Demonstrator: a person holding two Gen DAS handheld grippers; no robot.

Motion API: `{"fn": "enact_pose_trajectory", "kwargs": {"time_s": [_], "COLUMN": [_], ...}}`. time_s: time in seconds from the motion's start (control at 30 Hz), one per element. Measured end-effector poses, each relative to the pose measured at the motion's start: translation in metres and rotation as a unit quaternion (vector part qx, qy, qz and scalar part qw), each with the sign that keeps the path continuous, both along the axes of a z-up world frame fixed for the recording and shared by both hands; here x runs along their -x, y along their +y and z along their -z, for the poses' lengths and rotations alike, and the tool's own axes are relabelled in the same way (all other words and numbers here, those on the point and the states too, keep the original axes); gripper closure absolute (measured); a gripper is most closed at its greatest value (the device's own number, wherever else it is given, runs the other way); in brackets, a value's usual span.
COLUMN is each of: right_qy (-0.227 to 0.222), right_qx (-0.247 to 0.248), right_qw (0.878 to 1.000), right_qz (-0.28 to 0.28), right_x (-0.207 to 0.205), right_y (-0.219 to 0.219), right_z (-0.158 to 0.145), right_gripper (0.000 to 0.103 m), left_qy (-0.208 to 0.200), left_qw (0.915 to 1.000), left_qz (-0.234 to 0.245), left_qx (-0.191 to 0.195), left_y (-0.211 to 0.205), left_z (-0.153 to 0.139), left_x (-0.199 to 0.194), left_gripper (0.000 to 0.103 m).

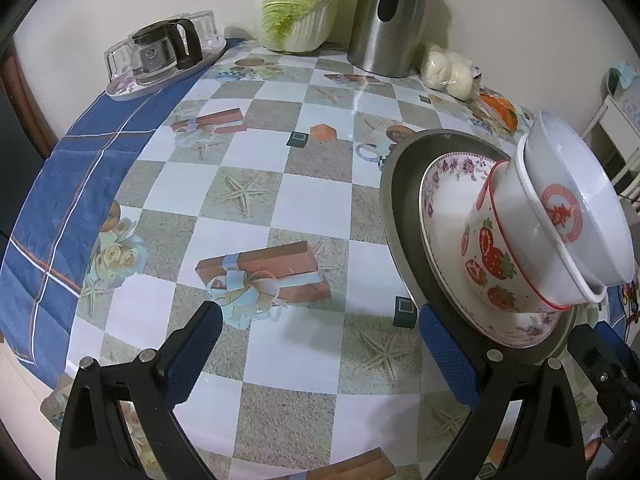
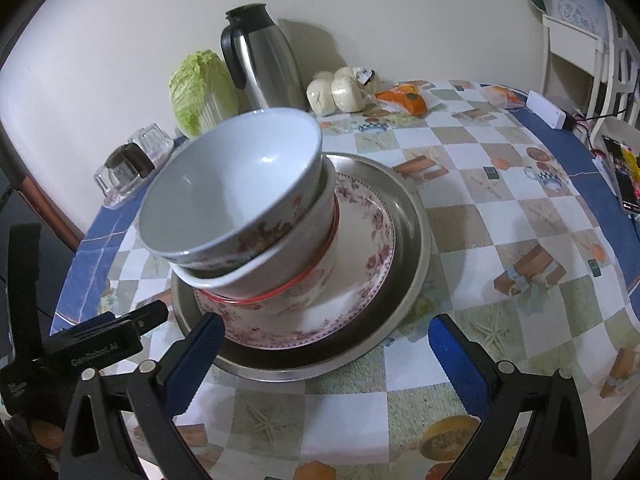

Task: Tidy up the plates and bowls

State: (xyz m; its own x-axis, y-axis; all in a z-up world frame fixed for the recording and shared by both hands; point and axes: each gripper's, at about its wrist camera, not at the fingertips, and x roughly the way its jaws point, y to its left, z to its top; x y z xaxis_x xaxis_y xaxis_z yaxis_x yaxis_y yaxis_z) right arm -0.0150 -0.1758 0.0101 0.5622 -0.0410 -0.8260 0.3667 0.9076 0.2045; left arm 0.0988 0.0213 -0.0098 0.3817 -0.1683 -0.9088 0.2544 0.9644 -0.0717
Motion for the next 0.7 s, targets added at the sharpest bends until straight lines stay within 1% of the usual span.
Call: {"fn": "enact_pose_trajectory", "kwargs": {"time_s": [0.37, 0.7], "right_qy": [0.027, 0.037], "right_qx": [0.005, 0.005], "right_qw": [1.000, 0.999], "right_qz": [0.013, 0.013], "right_x": [-0.002, -0.004], "right_y": [-0.001, 0.002], "right_z": [0.012, 0.017], "right_gripper": [0.000, 0.000], "left_qy": [-0.005, 0.008], "left_qw": [1.0000, 0.9999], "left_qz": [-0.001, -0.007], "left_qx": [0.000, -0.001], "left_y": [0.003, 0.009], "left_z": [0.008, 0.015], "left_x": [-0.004, -0.008], "left_gripper": [0.004, 0.004]}}
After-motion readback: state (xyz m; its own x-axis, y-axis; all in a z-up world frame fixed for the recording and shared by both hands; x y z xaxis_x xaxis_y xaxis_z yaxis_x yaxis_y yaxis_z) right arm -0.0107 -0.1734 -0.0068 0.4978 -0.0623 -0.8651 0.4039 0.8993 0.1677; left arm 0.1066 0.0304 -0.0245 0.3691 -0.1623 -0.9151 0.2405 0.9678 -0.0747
